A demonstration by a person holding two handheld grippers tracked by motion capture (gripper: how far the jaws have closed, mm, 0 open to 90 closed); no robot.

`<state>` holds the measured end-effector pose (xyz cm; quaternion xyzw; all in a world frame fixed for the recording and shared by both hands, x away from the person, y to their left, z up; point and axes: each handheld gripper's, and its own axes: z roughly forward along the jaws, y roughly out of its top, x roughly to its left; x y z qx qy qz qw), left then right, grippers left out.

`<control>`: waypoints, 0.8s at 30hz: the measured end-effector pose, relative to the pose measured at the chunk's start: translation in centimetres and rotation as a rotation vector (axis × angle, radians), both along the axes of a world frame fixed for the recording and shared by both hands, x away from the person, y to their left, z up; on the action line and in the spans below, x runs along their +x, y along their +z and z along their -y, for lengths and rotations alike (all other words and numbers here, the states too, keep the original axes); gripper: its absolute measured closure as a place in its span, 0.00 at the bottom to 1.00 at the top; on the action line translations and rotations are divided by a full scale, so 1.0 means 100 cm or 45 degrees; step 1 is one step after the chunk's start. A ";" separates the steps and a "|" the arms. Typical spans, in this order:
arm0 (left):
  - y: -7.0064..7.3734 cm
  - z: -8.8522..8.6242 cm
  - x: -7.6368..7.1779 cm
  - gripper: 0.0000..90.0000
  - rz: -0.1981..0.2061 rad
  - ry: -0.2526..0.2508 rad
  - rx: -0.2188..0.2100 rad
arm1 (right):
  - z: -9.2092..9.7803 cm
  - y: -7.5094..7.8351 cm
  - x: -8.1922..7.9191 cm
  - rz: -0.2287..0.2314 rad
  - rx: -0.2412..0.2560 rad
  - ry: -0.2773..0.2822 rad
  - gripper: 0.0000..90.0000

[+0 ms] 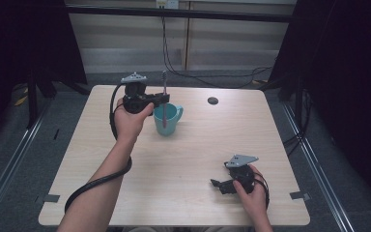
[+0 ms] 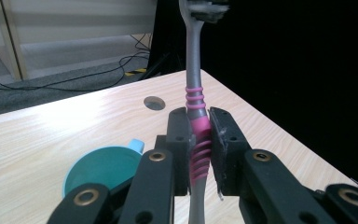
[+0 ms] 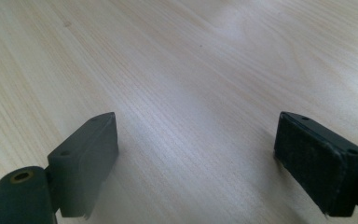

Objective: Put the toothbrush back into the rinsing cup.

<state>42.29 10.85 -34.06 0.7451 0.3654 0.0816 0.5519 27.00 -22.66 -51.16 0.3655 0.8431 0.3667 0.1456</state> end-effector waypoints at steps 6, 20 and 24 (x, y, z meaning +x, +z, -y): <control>0.003 0.003 0.004 0.88 0.012 -0.001 0.007 | 0.000 0.000 0.000 0.000 -0.001 0.000 0.15; 0.010 0.009 0.015 0.88 0.034 0.005 0.003 | 0.000 0.000 0.000 0.000 -0.001 0.002 0.15; 0.011 0.013 0.020 0.88 0.037 0.005 0.015 | 0.000 0.000 0.000 0.000 -0.001 0.003 0.15</control>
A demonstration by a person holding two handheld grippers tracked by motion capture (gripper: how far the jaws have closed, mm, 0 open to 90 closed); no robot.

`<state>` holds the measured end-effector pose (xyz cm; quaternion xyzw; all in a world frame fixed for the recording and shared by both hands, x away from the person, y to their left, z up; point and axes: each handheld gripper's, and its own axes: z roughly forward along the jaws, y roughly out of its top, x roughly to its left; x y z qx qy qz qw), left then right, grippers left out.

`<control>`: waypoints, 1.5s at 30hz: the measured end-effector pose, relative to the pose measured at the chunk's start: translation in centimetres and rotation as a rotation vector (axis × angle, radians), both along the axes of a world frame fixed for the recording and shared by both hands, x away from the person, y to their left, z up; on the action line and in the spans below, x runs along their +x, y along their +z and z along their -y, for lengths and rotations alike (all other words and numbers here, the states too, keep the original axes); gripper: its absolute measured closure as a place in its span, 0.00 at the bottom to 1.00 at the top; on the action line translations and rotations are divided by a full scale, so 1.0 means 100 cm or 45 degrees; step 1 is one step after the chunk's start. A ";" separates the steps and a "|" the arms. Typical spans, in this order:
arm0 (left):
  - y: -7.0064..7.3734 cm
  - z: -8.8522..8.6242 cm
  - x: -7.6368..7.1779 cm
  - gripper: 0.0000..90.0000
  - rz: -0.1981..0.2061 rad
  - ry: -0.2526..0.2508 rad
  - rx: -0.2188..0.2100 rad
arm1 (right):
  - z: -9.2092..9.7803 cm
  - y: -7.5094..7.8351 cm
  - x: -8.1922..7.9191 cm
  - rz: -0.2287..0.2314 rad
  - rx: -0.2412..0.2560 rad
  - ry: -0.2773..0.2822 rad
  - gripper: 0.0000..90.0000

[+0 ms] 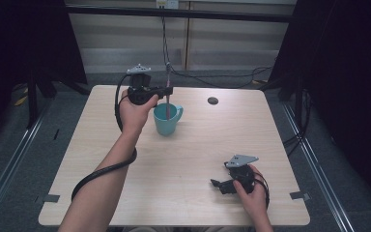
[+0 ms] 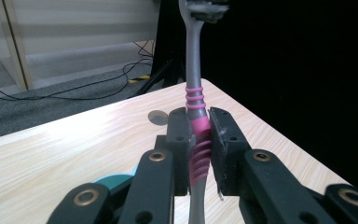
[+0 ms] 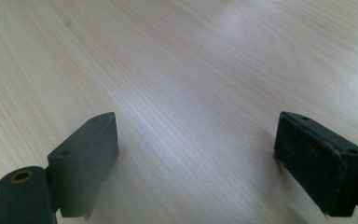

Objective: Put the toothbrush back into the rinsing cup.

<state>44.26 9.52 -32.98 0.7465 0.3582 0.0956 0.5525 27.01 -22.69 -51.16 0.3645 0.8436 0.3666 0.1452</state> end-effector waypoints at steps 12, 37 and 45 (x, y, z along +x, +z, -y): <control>-0.006 0.008 0.010 0.88 0.022 0.027 0.014 | 0.000 0.000 0.000 0.000 0.001 0.001 0.15; -0.023 0.010 0.027 0.88 0.061 0.101 0.033 | 0.000 0.000 0.000 0.001 0.000 0.004 0.15; -0.033 0.008 0.031 0.88 0.061 0.130 0.028 | 0.000 0.000 0.000 0.001 -0.001 0.004 0.15</control>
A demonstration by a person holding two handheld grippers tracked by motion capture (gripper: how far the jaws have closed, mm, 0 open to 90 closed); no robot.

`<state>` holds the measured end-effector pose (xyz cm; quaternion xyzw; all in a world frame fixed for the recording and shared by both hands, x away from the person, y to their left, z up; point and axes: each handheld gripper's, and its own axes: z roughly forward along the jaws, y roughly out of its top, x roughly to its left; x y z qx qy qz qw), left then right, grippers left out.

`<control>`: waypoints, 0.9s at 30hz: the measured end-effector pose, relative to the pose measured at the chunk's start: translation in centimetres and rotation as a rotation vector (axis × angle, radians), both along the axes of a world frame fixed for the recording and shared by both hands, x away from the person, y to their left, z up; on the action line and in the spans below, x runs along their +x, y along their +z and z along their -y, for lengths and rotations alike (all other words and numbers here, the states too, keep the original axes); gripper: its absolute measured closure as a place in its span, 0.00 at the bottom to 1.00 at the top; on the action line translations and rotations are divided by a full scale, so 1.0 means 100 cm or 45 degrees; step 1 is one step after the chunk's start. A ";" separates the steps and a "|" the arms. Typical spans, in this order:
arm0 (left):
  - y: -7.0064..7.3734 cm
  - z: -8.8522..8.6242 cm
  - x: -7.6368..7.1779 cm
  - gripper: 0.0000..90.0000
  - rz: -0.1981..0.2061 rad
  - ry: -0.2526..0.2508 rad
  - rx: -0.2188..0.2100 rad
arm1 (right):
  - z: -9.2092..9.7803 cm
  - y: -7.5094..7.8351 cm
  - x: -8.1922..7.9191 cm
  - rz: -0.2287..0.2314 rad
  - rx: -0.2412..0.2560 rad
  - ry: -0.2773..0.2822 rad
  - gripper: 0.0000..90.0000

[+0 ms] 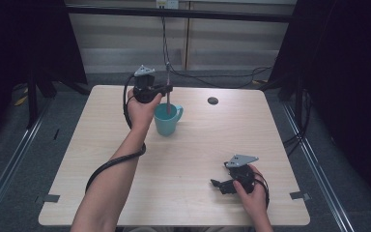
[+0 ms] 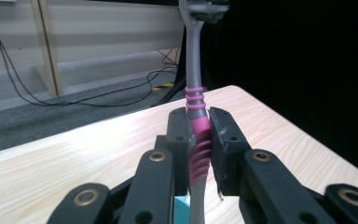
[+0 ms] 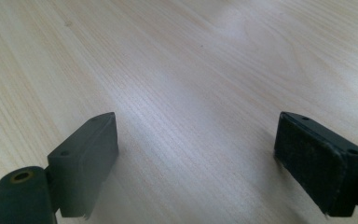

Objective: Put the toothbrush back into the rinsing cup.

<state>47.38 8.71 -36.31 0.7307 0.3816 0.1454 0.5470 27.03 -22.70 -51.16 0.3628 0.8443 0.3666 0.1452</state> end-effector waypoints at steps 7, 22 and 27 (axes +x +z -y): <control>-0.012 0.001 0.003 0.88 -0.011 0.011 -0.004 | 0.000 0.000 0.000 -0.002 0.002 0.000 0.15; -0.026 0.002 0.006 0.88 -0.025 0.045 0.011 | 0.000 0.000 0.000 0.000 0.001 0.005 0.15; -0.031 0.001 0.005 0.88 -0.029 0.051 0.017 | 0.000 0.000 0.000 -0.001 0.002 0.005 0.15</control>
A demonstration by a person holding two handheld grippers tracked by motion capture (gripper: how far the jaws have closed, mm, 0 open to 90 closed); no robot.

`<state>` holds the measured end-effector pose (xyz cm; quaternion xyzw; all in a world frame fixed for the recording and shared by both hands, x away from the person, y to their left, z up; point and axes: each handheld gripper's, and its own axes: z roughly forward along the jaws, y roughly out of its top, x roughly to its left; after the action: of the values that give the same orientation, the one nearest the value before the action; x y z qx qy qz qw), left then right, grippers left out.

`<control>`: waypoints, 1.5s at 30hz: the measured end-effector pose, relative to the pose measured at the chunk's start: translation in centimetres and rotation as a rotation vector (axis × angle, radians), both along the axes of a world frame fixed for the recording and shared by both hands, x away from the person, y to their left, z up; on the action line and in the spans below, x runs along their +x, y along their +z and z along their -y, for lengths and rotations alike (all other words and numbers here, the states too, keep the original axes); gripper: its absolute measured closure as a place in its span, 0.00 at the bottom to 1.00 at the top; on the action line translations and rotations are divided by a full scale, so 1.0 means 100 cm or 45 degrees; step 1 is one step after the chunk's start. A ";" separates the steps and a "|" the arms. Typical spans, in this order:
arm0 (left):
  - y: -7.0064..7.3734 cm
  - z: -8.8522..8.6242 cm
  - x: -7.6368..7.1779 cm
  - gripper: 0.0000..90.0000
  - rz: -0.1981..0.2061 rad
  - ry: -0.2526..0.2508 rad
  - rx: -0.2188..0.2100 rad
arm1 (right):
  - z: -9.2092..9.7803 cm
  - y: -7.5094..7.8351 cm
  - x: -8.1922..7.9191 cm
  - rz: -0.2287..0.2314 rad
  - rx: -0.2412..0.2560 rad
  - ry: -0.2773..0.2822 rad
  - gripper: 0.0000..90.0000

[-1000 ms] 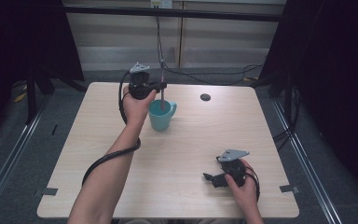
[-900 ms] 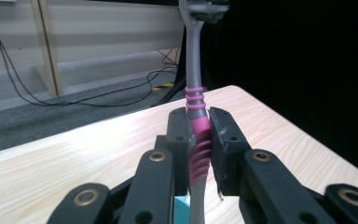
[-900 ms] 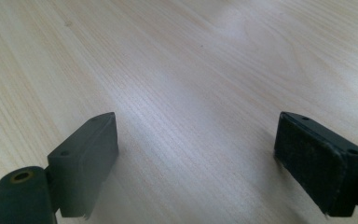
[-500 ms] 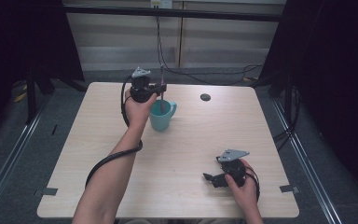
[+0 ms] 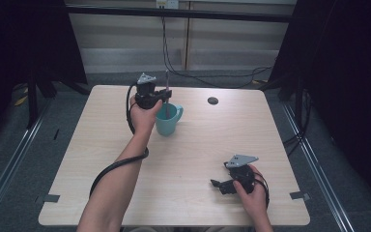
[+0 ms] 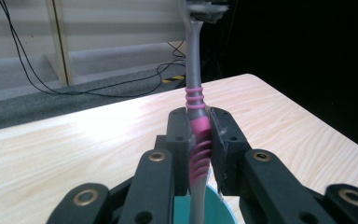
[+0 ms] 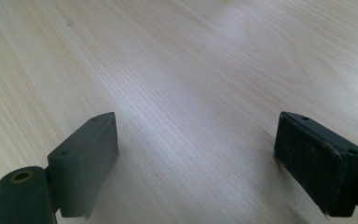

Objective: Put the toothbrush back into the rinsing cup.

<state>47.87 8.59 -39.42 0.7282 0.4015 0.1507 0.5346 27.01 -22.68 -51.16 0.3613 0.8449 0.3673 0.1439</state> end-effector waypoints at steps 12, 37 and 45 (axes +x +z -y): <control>-0.017 0.000 -0.008 0.87 -0.007 0.007 0.018 | 0.000 0.000 0.000 0.000 -0.001 0.003 0.15; -0.044 0.000 -0.013 0.87 -0.057 0.013 0.048 | 0.000 0.000 0.000 -0.004 0.002 0.009 0.15; -0.045 -0.001 -0.013 0.84 -0.069 0.011 0.062 | 0.000 0.000 0.000 -0.004 0.002 0.010 0.15</control>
<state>46.61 8.69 -43.89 0.7430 0.4152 0.1431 0.5051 26.99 -22.66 -51.16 0.3588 0.8462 0.3679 0.1410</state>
